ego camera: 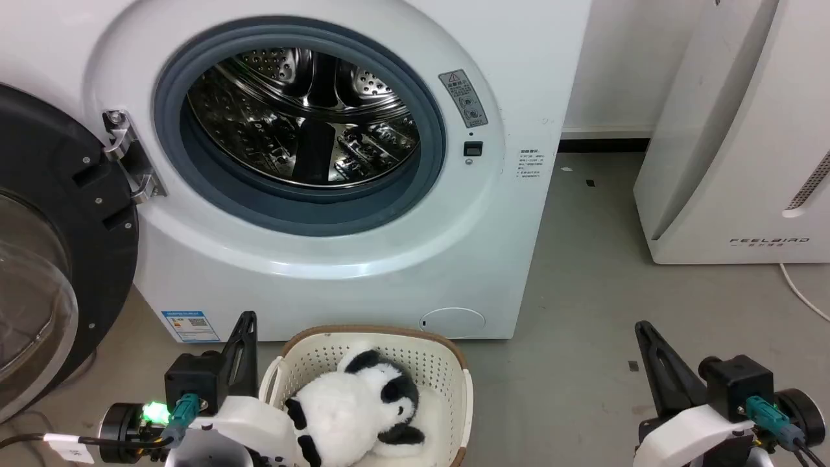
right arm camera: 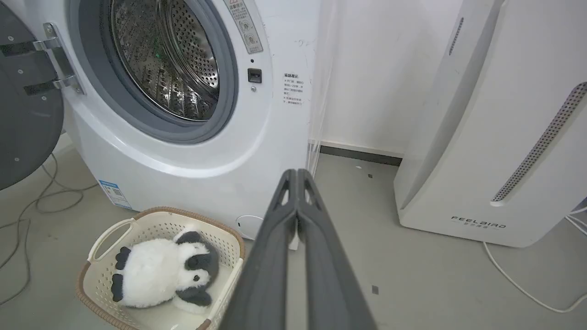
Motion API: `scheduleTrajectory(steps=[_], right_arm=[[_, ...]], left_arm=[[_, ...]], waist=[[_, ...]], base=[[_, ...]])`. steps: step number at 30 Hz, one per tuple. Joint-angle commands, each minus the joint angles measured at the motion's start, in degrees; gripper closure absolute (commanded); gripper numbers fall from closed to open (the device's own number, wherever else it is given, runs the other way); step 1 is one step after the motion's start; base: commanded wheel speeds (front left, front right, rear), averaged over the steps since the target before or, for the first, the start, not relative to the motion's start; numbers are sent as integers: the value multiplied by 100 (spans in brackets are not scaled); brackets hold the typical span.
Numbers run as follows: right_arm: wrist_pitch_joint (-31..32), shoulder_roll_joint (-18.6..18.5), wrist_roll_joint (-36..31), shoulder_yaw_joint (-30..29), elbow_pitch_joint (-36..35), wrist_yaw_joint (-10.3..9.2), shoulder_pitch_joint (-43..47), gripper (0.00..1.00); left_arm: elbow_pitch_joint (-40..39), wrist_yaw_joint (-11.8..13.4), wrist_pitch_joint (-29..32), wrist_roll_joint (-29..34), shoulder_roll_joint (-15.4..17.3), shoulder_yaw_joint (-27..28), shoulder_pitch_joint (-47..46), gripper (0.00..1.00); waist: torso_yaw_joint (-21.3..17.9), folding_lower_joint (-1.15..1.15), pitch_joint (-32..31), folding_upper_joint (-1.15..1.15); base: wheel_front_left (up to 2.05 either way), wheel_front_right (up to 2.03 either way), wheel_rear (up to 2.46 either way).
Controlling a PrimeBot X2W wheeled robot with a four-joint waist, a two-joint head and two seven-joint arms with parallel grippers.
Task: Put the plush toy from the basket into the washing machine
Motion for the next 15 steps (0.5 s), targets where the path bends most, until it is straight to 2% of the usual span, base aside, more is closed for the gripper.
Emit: scheduleTrajectory(steps=[1,15], right_arm=[[8,4,-44,-3,-23,-4,-68,100],[8,4,-44,-3,-23,-4,-68,100]], left_arm=[[-25,-31,2,10,1,9,80,100],[-25,-31,2,10,1,9,80,100]], waist=[[0,0,0,0],[0,0,0,0]], base=[[0,0,0],[0,0,0]])
